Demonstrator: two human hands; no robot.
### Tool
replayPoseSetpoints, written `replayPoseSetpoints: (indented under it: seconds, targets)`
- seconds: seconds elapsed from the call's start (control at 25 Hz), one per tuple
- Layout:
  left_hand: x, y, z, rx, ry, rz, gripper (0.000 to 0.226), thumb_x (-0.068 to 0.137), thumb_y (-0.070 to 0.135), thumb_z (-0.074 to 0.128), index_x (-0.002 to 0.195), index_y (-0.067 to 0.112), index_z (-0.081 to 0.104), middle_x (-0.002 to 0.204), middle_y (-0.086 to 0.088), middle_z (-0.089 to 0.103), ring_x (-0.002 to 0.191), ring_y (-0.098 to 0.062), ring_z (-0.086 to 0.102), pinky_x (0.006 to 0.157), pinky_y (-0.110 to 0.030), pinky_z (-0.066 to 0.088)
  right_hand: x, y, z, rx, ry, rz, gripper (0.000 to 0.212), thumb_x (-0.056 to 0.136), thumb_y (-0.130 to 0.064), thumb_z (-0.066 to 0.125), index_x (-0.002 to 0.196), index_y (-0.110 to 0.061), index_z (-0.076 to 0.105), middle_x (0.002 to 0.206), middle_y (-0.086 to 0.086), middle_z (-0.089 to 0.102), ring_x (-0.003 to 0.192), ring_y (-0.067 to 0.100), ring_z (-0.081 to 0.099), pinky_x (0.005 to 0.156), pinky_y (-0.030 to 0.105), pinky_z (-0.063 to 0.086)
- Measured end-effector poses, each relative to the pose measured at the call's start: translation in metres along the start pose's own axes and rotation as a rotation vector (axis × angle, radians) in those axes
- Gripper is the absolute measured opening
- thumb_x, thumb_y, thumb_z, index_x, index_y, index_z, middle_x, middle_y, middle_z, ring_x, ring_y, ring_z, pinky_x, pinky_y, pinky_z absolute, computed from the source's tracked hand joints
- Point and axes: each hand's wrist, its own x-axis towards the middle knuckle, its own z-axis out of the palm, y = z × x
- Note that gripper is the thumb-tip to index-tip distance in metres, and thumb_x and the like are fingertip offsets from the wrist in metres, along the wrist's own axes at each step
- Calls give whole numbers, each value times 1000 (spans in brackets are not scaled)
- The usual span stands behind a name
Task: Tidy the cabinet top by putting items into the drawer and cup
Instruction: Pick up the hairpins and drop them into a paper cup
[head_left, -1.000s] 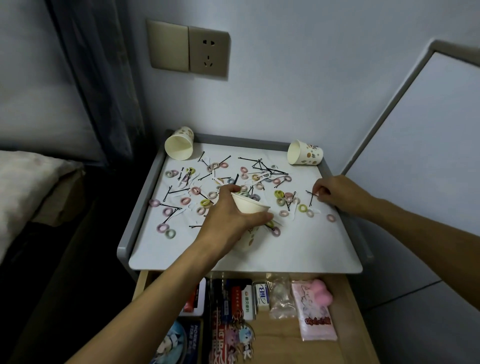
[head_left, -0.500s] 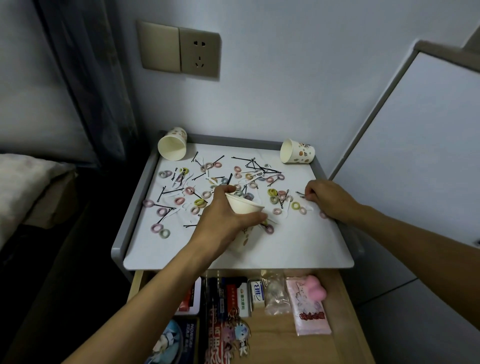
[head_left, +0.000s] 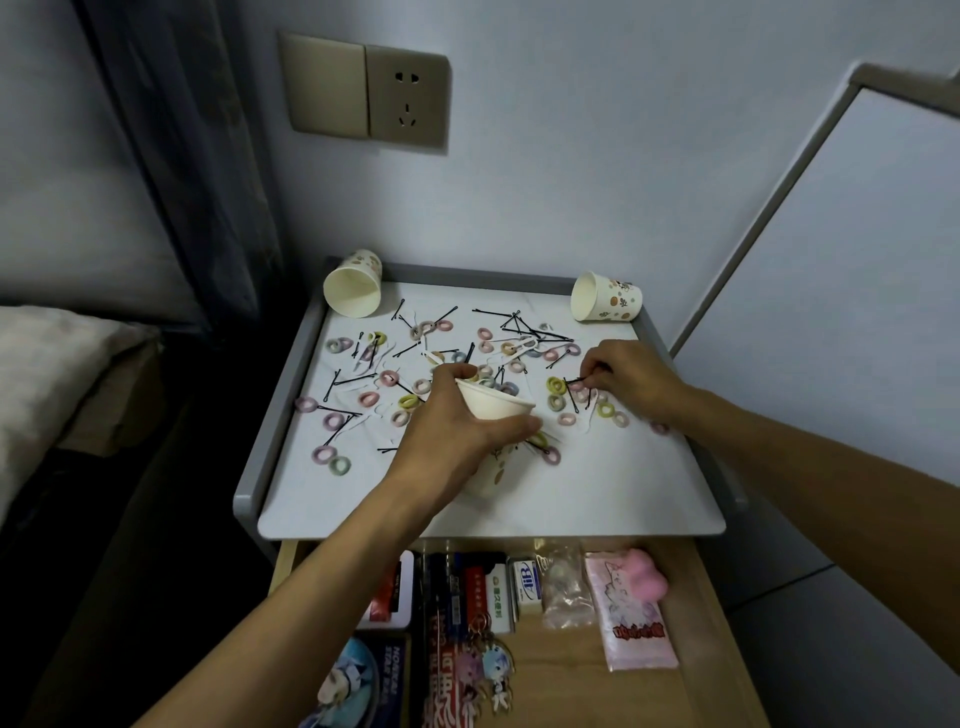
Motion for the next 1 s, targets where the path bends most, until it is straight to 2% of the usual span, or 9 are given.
replayPoseSetpoints:
  seconds: [0.16,0.32,0.48,0.6,0.76,0.84,1.0]
  targets:
    - [-1,0,0,11,-6,6,81,67,39,87,132,28,40,113,3,61,99,-18,62,83,-40,55,-8,3,3,43,42,34,13,87,-26,70,90,-14,70,86,-3,60,83,15,56,69,28,44]
    - [-4,2,1,15,-9,16,78,69,38,85,131,28,40,110,5,60,98,-16,61,81,-37,54,-20,11,9,126,100,129,7,91,-21,66,91,-14,68,87,0,65,79,13,57,61,20,40]
    - [-6,1,0,22,-10,15,76,69,39,85,130,29,41,113,3,61,99,-17,61,82,-38,54,-31,18,5,162,119,143,8,89,-16,69,91,-9,72,88,3,69,80,15,61,70,25,47]
    - [-7,0,1,16,-4,22,75,69,37,85,130,28,41,113,2,61,98,-17,62,77,-35,53,-38,19,-2,195,101,95,11,83,-12,75,93,-8,75,87,2,70,78,9,62,73,16,48]
    - [-10,1,5,-3,-19,34,74,71,32,85,130,27,41,109,3,61,95,-15,62,73,-30,53,-39,18,-7,163,53,85,13,80,-11,78,91,-7,75,87,4,71,81,15,65,78,26,53]
    - [-10,1,6,-4,-18,36,73,71,31,85,129,27,41,108,5,61,94,-14,62,73,-30,53,-39,15,-7,115,42,81,11,82,-13,76,91,-7,74,88,4,70,81,16,63,74,26,51]
    - [-8,2,5,19,-17,37,74,71,33,85,129,28,40,107,6,60,93,-13,61,76,-31,54,-41,12,-17,28,25,97,3,87,-15,70,87,-14,68,84,2,65,71,13,58,59,18,40]
